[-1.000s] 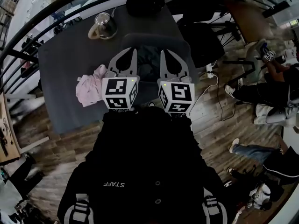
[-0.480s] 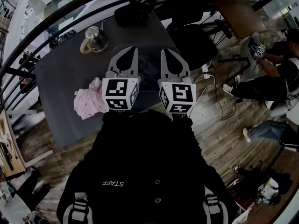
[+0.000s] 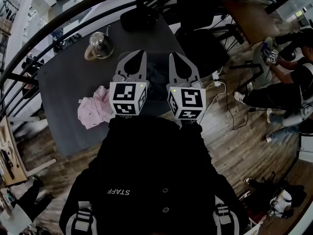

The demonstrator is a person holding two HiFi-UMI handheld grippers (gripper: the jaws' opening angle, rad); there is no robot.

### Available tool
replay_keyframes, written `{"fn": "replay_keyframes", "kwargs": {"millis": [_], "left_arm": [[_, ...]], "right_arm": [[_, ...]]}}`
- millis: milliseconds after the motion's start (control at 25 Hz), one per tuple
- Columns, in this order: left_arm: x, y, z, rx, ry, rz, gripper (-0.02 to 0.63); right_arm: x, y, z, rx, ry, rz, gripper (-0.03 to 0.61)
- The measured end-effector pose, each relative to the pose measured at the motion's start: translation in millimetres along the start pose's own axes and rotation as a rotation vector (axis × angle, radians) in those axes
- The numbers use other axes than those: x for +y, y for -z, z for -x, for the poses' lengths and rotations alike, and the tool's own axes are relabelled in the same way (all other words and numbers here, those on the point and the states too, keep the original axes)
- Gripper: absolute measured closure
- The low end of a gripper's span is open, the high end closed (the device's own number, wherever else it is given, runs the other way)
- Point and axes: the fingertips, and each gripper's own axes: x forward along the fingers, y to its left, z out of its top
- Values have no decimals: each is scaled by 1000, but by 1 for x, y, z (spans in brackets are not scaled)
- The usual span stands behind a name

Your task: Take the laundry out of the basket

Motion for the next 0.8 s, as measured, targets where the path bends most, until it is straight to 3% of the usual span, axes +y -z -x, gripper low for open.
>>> {"fn": "replay_keyframes", "kwargs": {"millis": [440, 800], "left_arm": [[18, 23, -10, 46, -56, 18, 614], [60, 87, -13, 215, -137, 128, 614]], "right_arm": [[4, 24, -26, 53, -60, -12, 563], [4, 95, -59, 267, -137, -47, 562]]}}
